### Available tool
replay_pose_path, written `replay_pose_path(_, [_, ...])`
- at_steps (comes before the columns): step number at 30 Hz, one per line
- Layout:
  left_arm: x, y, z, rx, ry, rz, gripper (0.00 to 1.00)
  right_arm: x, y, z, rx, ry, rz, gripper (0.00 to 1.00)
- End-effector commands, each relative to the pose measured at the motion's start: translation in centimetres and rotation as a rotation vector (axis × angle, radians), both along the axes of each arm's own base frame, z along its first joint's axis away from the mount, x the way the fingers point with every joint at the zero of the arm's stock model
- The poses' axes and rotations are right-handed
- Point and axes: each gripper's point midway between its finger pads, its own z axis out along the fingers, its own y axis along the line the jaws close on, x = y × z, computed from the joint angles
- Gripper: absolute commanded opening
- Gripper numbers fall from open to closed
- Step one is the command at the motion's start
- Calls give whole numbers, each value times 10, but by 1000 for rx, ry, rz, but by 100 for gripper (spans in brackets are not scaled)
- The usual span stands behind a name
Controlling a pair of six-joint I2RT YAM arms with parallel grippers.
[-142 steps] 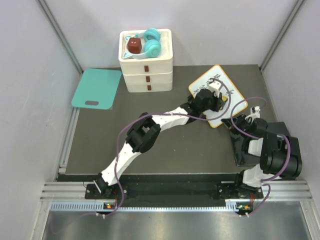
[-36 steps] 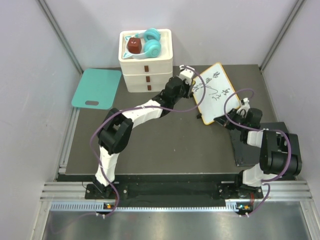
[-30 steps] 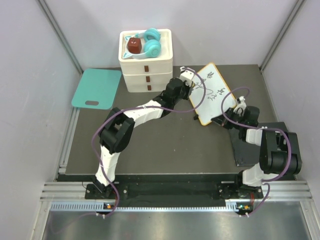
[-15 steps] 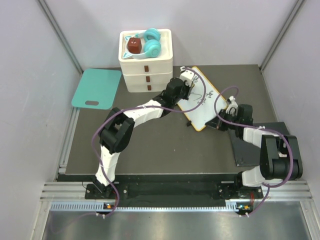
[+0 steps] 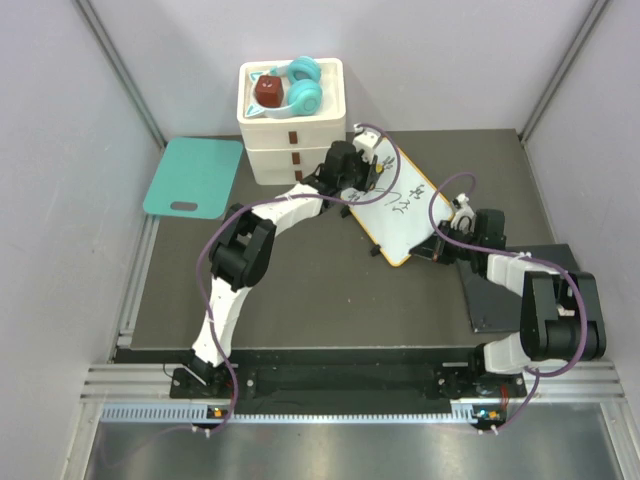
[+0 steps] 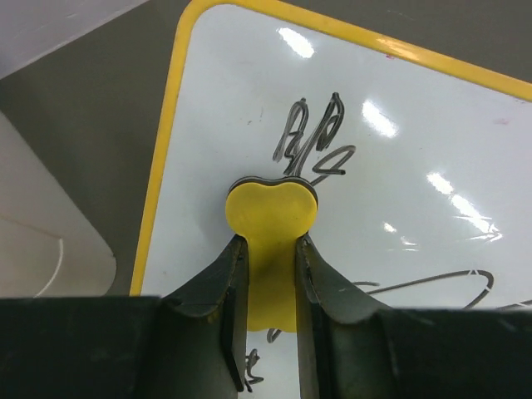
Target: Erase the whiteboard
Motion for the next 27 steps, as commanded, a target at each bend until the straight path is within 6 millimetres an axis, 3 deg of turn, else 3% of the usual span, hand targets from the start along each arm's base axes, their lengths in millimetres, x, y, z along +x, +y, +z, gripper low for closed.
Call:
replay_pose_path(1, [-46,-55,-6,-95,118,-325,0,-53,18,-25,17,181,141,0])
replay_pose_path(4, [-80,-78,-9,-120,132,-433,0,-51,13,-25,-20,177,127,0])
replay_pose_path(5, [-86,-81,-14,-90,130,-428,0,-51,13,-24,-22,170,124,0])
replay_pose_path(6, [-105,-96,-18,-65,130,-465,0,-50,12,-24,-27,165,125,0])
replay_pose_path(9, [-142,-115,-36,30,124,-509,0,-50,12,-24,-25,166,125,0])
replay_pose_path(12, [-176,-129,-54,115,101,-538,0,-50,13,-22,-21,155,127,0])
replay_pose_path(15, [-197,-133,-66,173,86,-548,0,-50,13,-22,-23,152,124,0])
replay_pose_path(18, [-197,-124,-83,219,106,-508,0,-49,13,-19,-21,139,126,0])
replay_pose_path(21, [-173,-100,-96,257,127,-389,0,-49,13,-19,-20,136,127,0])
replay_pose_path(27, [-115,-50,-94,230,169,-209,0,-49,14,-17,-17,128,128,0])
